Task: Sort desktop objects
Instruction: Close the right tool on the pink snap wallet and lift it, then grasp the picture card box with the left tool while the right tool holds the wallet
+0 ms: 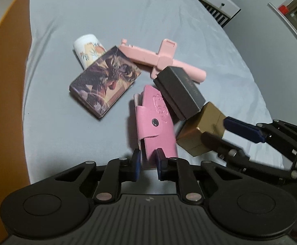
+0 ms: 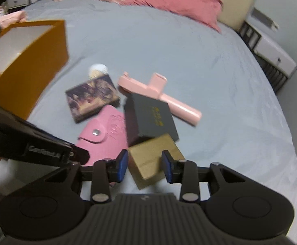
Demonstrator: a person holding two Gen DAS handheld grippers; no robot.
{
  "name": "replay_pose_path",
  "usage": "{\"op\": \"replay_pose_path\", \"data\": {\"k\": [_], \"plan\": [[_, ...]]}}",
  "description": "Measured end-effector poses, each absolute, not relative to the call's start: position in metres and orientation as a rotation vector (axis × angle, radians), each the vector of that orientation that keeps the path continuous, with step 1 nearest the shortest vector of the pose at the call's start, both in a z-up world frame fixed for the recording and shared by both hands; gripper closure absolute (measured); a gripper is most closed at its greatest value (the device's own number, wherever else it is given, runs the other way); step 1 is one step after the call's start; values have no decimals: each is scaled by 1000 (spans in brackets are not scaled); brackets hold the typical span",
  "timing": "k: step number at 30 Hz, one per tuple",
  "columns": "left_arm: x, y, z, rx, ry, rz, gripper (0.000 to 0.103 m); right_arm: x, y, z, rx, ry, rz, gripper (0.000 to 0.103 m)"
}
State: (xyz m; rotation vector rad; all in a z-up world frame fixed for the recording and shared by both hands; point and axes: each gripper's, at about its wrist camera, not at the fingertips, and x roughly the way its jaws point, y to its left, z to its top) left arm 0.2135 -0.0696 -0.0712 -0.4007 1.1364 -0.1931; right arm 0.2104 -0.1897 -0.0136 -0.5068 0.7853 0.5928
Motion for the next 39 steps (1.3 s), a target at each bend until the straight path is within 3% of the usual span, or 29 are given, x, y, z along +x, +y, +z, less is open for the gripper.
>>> {"op": "replay_pose_path", "data": {"k": [21,30,39], "plan": [[195,-48,-29,-552,1080,-188,93,142,-154,-17,-781,652,865,63],[194,-44,-23,-576,1082,-214,90,150,-163,-10,-665,694,861,82],[196,-33,-2,-460,1024,-180,87,183,-176,6,-448,758,777,86]]}}
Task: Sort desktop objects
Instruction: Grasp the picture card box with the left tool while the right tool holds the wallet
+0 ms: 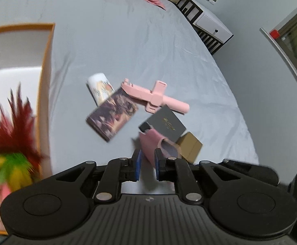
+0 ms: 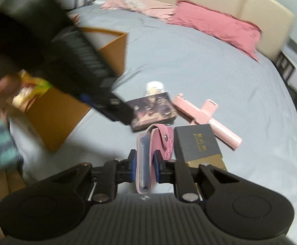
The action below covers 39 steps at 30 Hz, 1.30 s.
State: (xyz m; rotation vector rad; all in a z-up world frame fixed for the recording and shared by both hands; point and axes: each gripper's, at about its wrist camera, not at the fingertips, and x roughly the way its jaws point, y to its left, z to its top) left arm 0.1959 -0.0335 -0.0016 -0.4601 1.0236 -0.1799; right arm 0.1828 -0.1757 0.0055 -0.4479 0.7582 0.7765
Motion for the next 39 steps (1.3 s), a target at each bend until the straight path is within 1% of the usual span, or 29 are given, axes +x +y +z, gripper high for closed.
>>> {"op": "replay_pose_path", "data": {"k": [7,10,13,16,20,23,28,29,30,34,36,39], "plan": [[204,-28,-3,-291,1050,-172,86,202,-164,3,-403,764,748,85],[207,-27,-6,-202,1070,-171,83,211,-158,-1,-406,753,729,84],[215,-26,-9,-157,1086,-187,76,223,-160,-1,-370,776,716,82],[228,-29,-10,-96,1090,-203,70,230,-166,0,-315,777,708,86],[248,-40,-14,8,1102,-238,67,244,-180,5,-162,797,709,87],[265,-48,-22,64,1117,-268,53,252,-178,2,-144,805,699,88],[294,-55,-36,166,1141,-267,52,256,-180,-2,-157,766,607,88],[300,-56,-40,176,1156,-270,49,257,-182,-1,-164,755,584,88],[308,-57,-44,183,1181,-271,48,259,-183,-1,-171,750,560,88],[327,-59,-60,162,1239,-271,47,269,-189,-3,-141,758,565,88],[336,-57,-68,139,1253,-268,39,270,-190,-3,-137,757,576,88],[343,-52,-72,63,1274,-295,39,271,-190,-4,-130,758,592,88]]}}
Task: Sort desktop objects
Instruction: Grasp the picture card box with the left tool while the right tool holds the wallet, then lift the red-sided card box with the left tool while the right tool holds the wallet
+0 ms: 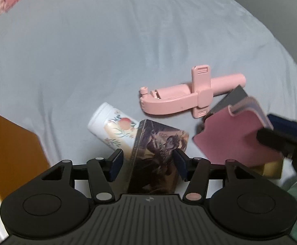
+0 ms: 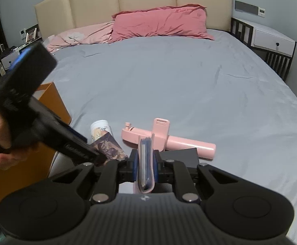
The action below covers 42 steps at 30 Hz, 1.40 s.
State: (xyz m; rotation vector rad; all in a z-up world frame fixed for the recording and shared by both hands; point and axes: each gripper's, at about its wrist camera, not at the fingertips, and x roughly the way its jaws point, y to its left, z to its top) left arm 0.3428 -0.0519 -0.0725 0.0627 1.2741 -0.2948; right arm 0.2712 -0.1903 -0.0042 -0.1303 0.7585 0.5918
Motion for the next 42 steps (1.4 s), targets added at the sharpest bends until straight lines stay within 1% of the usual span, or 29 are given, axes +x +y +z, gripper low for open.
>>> {"op": "replay_pose_path", "data": {"k": [3,5,7,8,9,12,15,18,24,25,26,28,31,33,36,39,40,42], "plan": [[346,-51,-79,23,1290,-311,38,271,-190,-4,-130,758,600,88],[345,-52,-79,29,1283,-309,39,270,-189,-5,-130,759,604,88],[345,-54,-76,26,1273,-301,46,270,-190,-5,-127,761,604,88],[343,-54,-75,26,1266,-300,51,270,-190,-5,-124,762,603,88],[341,-54,-73,29,1262,-299,54,270,-190,-4,-121,764,601,88],[332,-54,-68,37,1234,-295,67,268,-190,-4,-115,769,600,88],[319,-53,-57,19,1197,-300,75,267,-191,-3,-96,780,607,88],[298,-55,-48,27,1166,-317,78,264,-192,-1,-78,788,604,88],[267,-70,-39,47,1124,-327,80,255,-200,1,-47,813,601,88],[261,-73,-36,50,1122,-330,83,253,-202,1,-35,820,606,88],[256,-74,-34,42,1127,-347,103,251,-205,2,-18,832,612,88],[245,-75,-28,25,1137,-376,103,246,-210,1,13,858,621,88],[236,-80,-28,77,1142,-362,103,238,-215,-2,42,885,635,88],[238,-78,-34,70,1157,-330,103,236,-214,-5,31,878,627,88],[243,-76,-35,90,1132,-275,101,237,-216,-3,47,872,623,88],[254,-73,-37,110,1138,-279,81,240,-216,2,35,852,616,88],[257,-74,-36,128,1135,-279,80,242,-215,4,27,840,616,88],[265,-75,-36,174,1130,-276,73,248,-212,9,27,819,618,88]]}}
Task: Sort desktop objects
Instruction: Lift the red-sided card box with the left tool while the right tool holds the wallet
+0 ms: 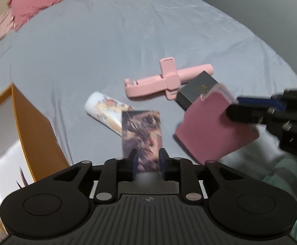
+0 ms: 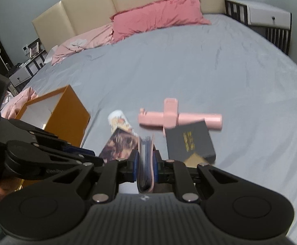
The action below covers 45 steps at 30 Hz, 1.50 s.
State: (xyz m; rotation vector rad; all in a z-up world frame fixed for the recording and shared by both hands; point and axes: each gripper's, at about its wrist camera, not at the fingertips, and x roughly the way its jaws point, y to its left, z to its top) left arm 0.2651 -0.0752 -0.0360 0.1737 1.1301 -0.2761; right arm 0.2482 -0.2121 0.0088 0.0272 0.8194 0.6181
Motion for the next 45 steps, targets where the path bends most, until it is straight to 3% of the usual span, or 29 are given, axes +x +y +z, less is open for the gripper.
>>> {"op": "replay_pose_path", "data": {"k": [3,10,13,17,22,26,30,37,45], "plan": [[279,-74,-38,181,1134,-273,45,262,-205,12,25,803,602,88],[313,-69,-68,130,1217,-244,43,279,-195,-3,15,809,607,88],[321,-64,-80,64,1243,-264,31,283,-198,-9,37,824,619,88],[327,-62,-92,-11,1275,-287,29,286,-201,-10,60,831,625,88],[324,-49,-94,-113,1287,-291,35,286,-201,-12,67,828,627,88],[309,-50,-79,-96,1229,-282,63,284,-201,-11,65,823,620,88],[288,-48,-64,-105,1188,-305,74,281,-207,-11,98,837,624,88],[244,-66,-44,-39,1107,-320,78,260,-210,-6,132,865,659,88],[183,-75,-57,-2,1078,-255,77,215,-214,2,99,883,669,88]]}}
